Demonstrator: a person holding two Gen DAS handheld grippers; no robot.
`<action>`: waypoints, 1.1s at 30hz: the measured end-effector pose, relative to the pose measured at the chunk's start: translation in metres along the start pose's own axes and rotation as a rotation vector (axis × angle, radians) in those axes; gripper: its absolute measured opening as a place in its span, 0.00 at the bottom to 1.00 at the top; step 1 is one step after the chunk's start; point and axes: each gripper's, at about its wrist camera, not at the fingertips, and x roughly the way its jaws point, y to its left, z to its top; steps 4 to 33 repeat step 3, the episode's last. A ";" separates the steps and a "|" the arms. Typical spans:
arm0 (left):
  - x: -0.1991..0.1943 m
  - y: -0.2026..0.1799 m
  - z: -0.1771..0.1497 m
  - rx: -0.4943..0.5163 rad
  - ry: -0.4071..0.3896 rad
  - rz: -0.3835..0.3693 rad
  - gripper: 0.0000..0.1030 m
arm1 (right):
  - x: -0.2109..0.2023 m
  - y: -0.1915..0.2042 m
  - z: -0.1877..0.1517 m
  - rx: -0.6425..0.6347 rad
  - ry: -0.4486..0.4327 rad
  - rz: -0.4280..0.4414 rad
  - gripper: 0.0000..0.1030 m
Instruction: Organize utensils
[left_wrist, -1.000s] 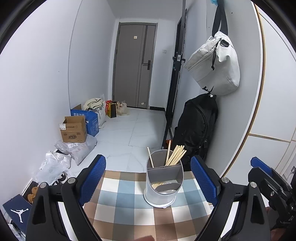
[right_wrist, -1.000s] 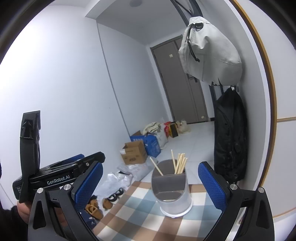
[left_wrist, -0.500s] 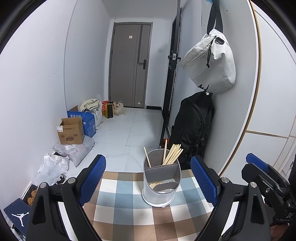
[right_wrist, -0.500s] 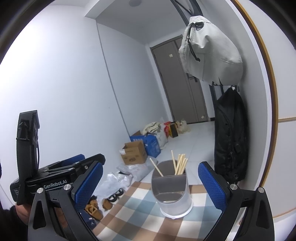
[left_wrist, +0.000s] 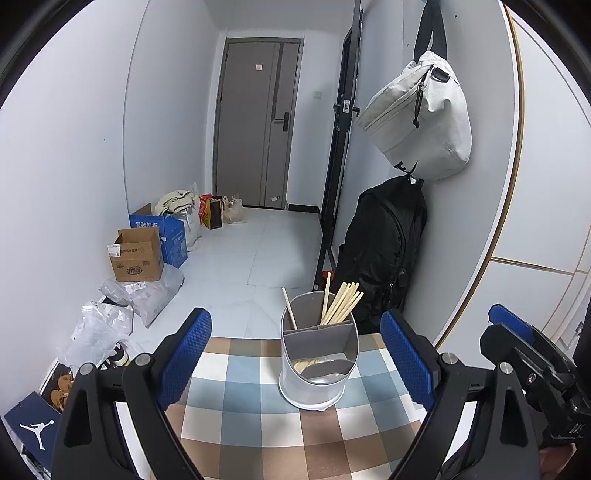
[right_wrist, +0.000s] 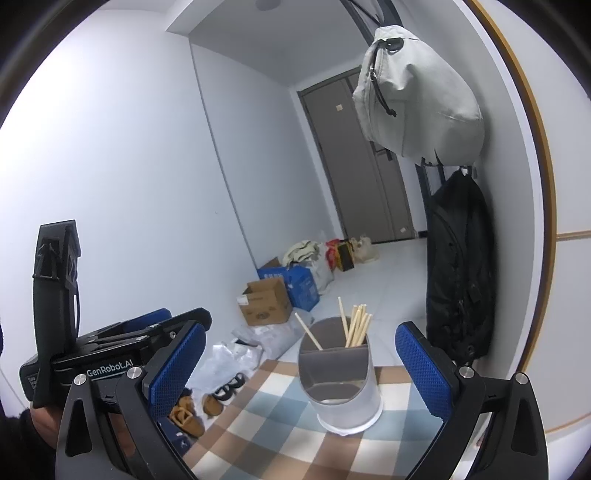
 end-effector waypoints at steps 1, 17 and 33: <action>0.001 0.000 -0.001 0.001 0.002 -0.001 0.88 | 0.000 0.000 0.000 0.001 0.000 -0.001 1.00; 0.002 0.000 -0.001 -0.004 -0.003 0.003 0.88 | 0.002 -0.001 -0.001 0.002 0.004 0.000 1.00; 0.002 0.000 -0.001 -0.004 -0.003 0.003 0.88 | 0.002 -0.001 -0.001 0.002 0.004 0.000 1.00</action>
